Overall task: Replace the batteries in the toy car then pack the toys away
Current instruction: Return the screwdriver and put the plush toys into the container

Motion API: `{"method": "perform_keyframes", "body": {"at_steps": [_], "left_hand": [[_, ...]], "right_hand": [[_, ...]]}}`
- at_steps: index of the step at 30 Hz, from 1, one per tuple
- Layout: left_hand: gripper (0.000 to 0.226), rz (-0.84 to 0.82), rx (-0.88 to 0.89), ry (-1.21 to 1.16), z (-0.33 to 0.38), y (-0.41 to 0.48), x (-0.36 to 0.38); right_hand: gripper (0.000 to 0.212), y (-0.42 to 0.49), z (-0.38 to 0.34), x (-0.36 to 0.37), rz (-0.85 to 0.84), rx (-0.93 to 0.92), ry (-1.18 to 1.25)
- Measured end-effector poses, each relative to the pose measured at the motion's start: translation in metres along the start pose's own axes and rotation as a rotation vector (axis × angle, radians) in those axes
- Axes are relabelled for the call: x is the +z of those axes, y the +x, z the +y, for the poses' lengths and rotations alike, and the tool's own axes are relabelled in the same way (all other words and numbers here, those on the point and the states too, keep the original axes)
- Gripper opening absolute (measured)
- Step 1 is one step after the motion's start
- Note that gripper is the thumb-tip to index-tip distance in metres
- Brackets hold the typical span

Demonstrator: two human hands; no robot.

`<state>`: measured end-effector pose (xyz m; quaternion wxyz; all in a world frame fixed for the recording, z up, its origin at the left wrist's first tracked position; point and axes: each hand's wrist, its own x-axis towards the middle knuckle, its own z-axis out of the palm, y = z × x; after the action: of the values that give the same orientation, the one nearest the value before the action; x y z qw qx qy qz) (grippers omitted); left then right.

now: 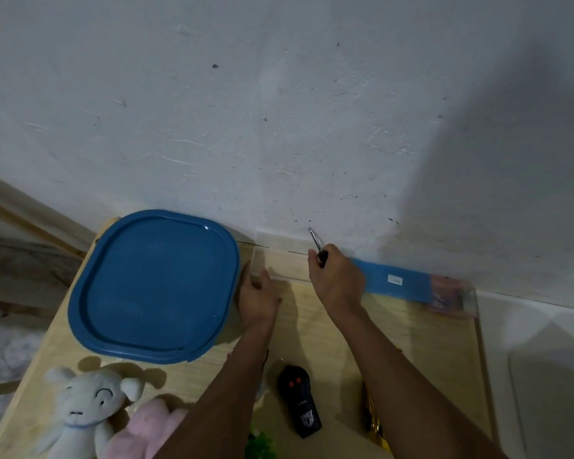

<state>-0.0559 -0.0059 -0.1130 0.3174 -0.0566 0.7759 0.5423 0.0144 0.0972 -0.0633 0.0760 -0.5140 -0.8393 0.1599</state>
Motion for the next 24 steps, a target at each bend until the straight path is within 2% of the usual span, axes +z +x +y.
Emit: {"method": "perform_keyframes", "body": {"at_steps": [5, 10, 14, 17, 21, 24], "left_hand": [[0.049, -0.014, 0.016, 0.040, 0.002, -0.002, -0.001], [0.049, -0.041, 0.019, 0.074, 0.003, -0.001, -0.004], [0.050, -0.046, -0.020, 0.072, 0.002, 0.000, -0.004], [0.050, -0.054, -0.042, 0.043, 0.003, -0.002, -0.003], [0.045, -0.047, -0.090, -0.003, 0.009, -0.007, -0.005], [0.056, -0.048, -0.145, -0.054, 0.006, -0.006, -0.006]], "right_hand": [[0.020, -0.014, 0.003, 0.017, -0.184, -0.190, 0.136], [0.029, -0.003, 0.015, 0.027, -0.244, -0.292, -0.038], [0.035, 0.000, 0.021, 0.025, -0.281, -0.302, -0.001], [0.029, -0.009, 0.025, 0.017, -0.185, -0.273, 0.109], [0.011, -0.026, 0.030, 0.006, 0.155, -0.327, 0.146], [0.030, -0.031, 0.033, 0.004, 0.227, -0.316, 0.071]]}}
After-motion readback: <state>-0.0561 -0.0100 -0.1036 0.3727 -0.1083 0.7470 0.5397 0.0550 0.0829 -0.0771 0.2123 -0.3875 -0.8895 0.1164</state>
